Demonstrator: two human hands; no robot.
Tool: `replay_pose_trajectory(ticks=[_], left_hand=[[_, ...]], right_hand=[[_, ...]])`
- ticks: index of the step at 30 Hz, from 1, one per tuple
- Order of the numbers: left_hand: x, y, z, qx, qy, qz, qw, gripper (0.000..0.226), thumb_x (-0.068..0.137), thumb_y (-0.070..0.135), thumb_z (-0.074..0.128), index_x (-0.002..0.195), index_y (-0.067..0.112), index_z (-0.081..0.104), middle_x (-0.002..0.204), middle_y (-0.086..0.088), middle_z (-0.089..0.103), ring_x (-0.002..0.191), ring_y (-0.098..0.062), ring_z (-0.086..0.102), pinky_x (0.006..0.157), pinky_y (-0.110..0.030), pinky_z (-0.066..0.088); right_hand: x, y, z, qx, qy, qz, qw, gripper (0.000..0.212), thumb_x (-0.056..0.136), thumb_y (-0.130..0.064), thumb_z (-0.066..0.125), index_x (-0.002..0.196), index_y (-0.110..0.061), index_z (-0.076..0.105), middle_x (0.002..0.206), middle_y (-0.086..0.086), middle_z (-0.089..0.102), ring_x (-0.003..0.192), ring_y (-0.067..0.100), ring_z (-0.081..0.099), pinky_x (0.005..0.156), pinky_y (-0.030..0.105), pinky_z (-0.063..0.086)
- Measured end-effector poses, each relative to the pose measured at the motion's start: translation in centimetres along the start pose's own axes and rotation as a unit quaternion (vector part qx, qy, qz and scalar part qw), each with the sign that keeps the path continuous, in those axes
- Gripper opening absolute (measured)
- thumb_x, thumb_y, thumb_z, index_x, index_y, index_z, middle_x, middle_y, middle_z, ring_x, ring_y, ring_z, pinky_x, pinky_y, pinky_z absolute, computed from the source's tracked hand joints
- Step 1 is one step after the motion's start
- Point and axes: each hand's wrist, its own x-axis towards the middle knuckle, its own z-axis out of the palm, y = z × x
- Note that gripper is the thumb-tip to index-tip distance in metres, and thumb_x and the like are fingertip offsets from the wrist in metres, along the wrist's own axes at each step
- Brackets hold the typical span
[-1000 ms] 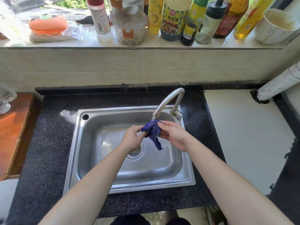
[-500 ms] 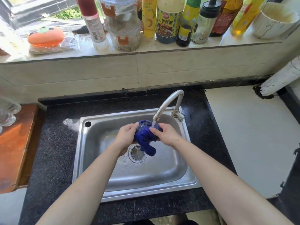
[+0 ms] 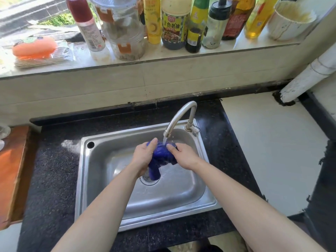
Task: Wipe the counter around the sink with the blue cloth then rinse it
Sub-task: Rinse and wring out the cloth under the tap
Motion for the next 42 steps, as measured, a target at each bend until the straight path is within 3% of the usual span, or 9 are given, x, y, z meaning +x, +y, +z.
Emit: replay_pose_trajectory(ticks=[4, 7, 10, 14, 22, 26, 31, 36, 42], left_hand=[[-0.1, 0.4, -0.5, 0.061, 0.061, -0.016, 0.996, 0.044, 0.094, 0.051, 0.061, 0.085, 0.009, 0.071, 0.079, -0.012, 0.074, 0.071, -0.025, 0.066, 0.073, -0.038, 0.054], [-1.1, 0.4, -1.3, 0.060, 0.003, 0.007, 0.998, 0.035, 0.099, 0.040, 0.059, 0.093, 0.007, 0.069, 0.074, -0.006, 0.073, 0.065, -0.017, 0.063, 0.063, -0.028, 0.050], [-1.8, -0.3, -2.0, 0.018, -0.084, 0.029, 0.996, 0.017, 0.101, 0.018, 0.058, 0.108, 0.005, 0.066, 0.087, -0.011, 0.073, 0.078, -0.024, 0.064, 0.071, -0.033, 0.053], [-1.8, -0.1, -1.2, 0.004, -0.016, 0.037, 0.999, 0.012, 0.102, 0.018, 0.056, 0.104, 0.011, 0.065, 0.090, -0.010, 0.073, 0.078, -0.021, 0.066, 0.071, -0.032, 0.055], [-1.3, 0.1, -0.2, -0.015, 0.070, -0.023, 0.997, 0.048, 0.093, 0.047, 0.065, 0.089, 0.000, 0.066, 0.077, -0.020, 0.069, 0.071, -0.026, 0.063, 0.075, -0.040, 0.056], [-1.6, -0.6, -1.1, -0.067, 0.043, -0.031, 0.996, 0.030, 0.103, 0.029, 0.054, 0.106, 0.002, 0.066, 0.086, -0.014, 0.073, 0.070, -0.020, 0.066, 0.060, -0.027, 0.054], [-2.5, -0.8, -1.5, -0.092, -0.054, 0.017, 0.994, 0.019, 0.103, 0.008, 0.052, 0.118, 0.007, 0.062, 0.102, -0.015, 0.072, 0.083, -0.021, 0.067, 0.078, -0.033, 0.056], [-3.1, 0.0, -0.3, -0.095, -0.035, 0.002, 0.995, 0.022, 0.099, 0.019, 0.061, 0.109, -0.001, 0.068, 0.098, -0.024, 0.073, 0.084, -0.028, 0.068, 0.081, -0.041, 0.057], [-2.6, -0.1, -0.5, -0.082, -0.023, -0.007, 0.996, 0.022, 0.097, 0.025, 0.065, 0.106, 0.006, 0.070, 0.094, -0.014, 0.075, 0.083, -0.023, 0.067, 0.080, -0.036, 0.054]], right_hand=[[0.7, -0.1, 0.8, 0.011, -0.013, -0.014, 1.000, 0.028, 0.104, -0.028, 0.049, 0.100, -0.004, 0.064, 0.098, 0.017, 0.071, 0.090, 0.033, 0.066, 0.087, 0.045, 0.052], [1.8, 0.2, 1.2, 0.035, 0.005, 0.022, 0.999, 0.028, 0.104, -0.027, 0.046, 0.100, -0.006, 0.065, 0.099, 0.014, 0.070, 0.091, 0.031, 0.065, 0.091, 0.045, 0.053], [2.8, 0.9, 2.0, 0.123, 0.025, 0.075, 0.989, 0.027, 0.102, -0.032, 0.044, 0.100, -0.015, 0.065, 0.106, 0.008, 0.070, 0.103, 0.029, 0.066, 0.098, 0.048, 0.053], [2.2, -0.5, 3.6, 0.189, 0.020, 0.096, 0.977, 0.044, 0.097, -0.052, 0.034, 0.123, -0.024, 0.055, 0.127, 0.003, 0.062, 0.116, 0.024, 0.059, 0.107, 0.047, 0.045], [1.0, -0.5, 4.4, 0.150, 0.003, 0.052, 0.987, 0.036, 0.106, -0.044, 0.034, 0.123, -0.021, 0.057, 0.117, 0.003, 0.067, 0.108, 0.020, 0.062, 0.100, 0.041, 0.048], [1.2, 0.0, 4.0, 0.162, 0.003, 0.054, 0.985, 0.023, 0.108, -0.031, 0.039, 0.117, -0.018, 0.055, 0.119, 0.007, 0.064, 0.107, 0.022, 0.060, 0.099, 0.037, 0.046], [1.5, 0.0, 4.4, 0.193, 0.042, 0.062, 0.978, 0.034, 0.106, -0.045, 0.035, 0.116, -0.020, 0.055, 0.114, 0.004, 0.067, 0.106, 0.022, 0.063, 0.100, 0.042, 0.049], [1.3, -0.7, 4.9, 0.171, 0.108, 0.043, 0.978, 0.042, 0.104, -0.053, 0.035, 0.102, -0.022, 0.062, 0.100, 0.001, 0.069, 0.094, 0.020, 0.064, 0.085, 0.036, 0.048], [0.8, 1.0, 2.8, 0.129, 0.067, 0.020, 0.989, 0.032, 0.104, -0.046, 0.045, 0.105, -0.021, 0.065, 0.100, -0.001, 0.069, 0.096, 0.019, 0.064, 0.089, 0.036, 0.050]])
